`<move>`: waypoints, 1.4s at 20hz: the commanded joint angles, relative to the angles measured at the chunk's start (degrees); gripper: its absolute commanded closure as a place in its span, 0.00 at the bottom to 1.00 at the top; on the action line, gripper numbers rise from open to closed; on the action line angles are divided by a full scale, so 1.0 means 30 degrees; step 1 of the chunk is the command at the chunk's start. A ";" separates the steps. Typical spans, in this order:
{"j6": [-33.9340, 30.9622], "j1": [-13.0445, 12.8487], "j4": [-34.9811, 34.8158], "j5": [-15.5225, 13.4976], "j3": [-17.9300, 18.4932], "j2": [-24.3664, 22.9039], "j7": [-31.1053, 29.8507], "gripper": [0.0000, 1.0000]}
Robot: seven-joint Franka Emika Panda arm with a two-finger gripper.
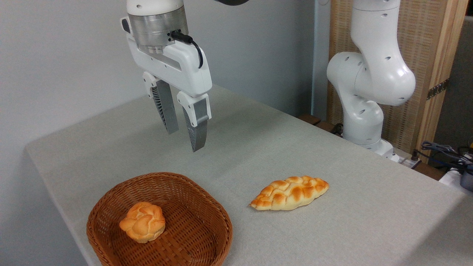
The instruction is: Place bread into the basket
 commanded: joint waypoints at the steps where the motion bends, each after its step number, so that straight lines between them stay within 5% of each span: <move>1: -0.0341 -0.0088 0.0406 -0.0140 0.0243 0.0124 0.0267 0.00; 22: -0.0136 0.0029 0.0085 -0.0081 0.0243 -0.0111 0.0296 0.00; 28: 0.0591 0.0059 -0.2019 -0.0081 0.0273 -0.1718 0.0296 0.00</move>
